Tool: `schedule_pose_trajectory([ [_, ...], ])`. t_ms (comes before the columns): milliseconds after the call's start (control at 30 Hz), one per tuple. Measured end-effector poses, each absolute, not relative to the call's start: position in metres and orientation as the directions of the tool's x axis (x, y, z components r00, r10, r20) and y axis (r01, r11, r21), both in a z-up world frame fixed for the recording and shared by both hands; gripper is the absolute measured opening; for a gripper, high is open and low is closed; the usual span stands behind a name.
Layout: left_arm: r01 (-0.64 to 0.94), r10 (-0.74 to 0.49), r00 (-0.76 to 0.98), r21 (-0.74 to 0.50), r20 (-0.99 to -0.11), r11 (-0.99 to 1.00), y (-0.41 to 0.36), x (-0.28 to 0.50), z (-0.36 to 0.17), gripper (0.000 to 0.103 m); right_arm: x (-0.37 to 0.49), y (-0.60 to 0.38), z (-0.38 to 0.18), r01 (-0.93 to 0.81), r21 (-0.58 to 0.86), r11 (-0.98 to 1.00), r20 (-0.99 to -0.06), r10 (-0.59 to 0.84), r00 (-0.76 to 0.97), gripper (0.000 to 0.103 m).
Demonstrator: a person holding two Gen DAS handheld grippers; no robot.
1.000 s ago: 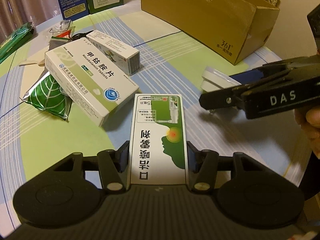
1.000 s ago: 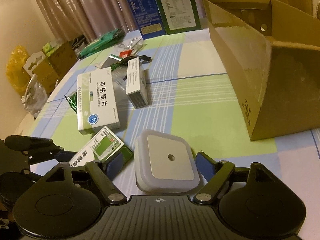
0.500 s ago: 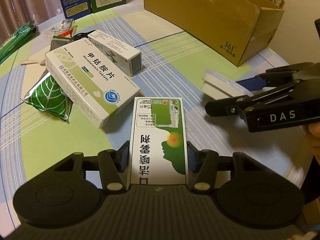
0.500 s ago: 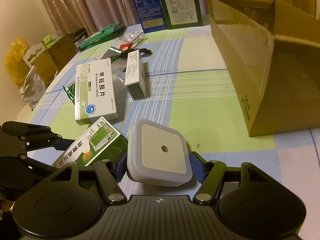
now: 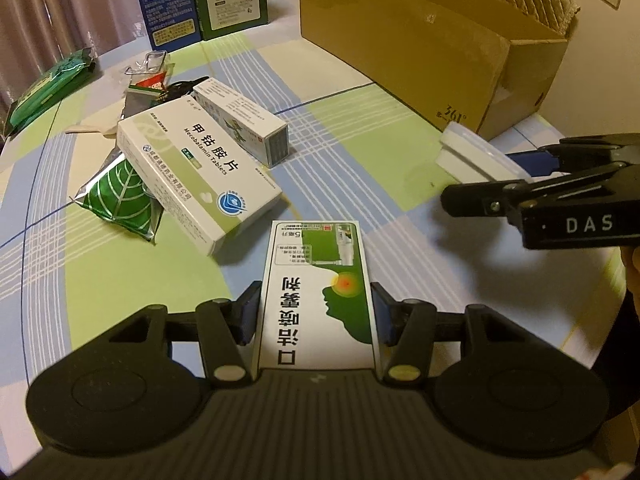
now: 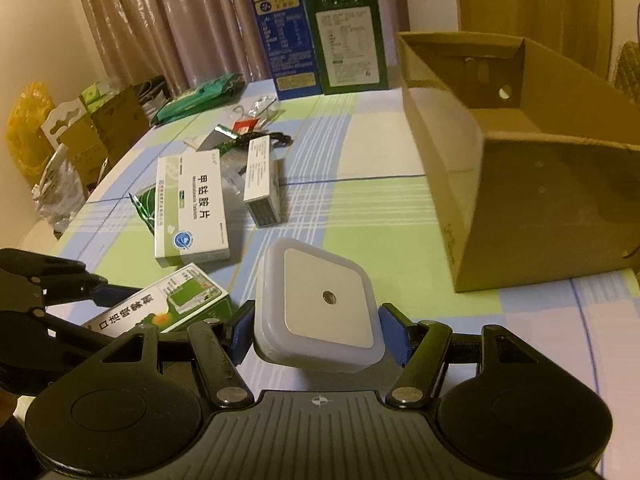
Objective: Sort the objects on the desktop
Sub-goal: 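Carry the container with the right gripper while the left carries the spray box to the cardboard box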
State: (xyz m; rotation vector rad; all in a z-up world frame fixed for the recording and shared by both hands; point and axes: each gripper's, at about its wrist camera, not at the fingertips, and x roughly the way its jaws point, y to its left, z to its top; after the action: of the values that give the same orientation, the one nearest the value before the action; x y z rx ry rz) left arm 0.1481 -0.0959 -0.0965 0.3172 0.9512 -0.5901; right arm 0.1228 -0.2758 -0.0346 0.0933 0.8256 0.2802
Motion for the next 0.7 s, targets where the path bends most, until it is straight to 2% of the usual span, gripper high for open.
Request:
schedule_pose_trajectory([
  [267,0.573,-0.353,0.465,-0.028,-0.812,0.819,-0.097,0.139,-0.076,0.05,0.111,-0.285,-0.017,-0.2,0.194,0.96,-0.687,0.279,0.671,0.062],
  [700,0.563,-0.439,0.556,-0.068,-0.706,0.823,-0.164,0.162,0.015,0.05,0.118,-0.329,0.067,-0.182,0.128,0.975,-0.561,0.222,0.797,0.062],
])
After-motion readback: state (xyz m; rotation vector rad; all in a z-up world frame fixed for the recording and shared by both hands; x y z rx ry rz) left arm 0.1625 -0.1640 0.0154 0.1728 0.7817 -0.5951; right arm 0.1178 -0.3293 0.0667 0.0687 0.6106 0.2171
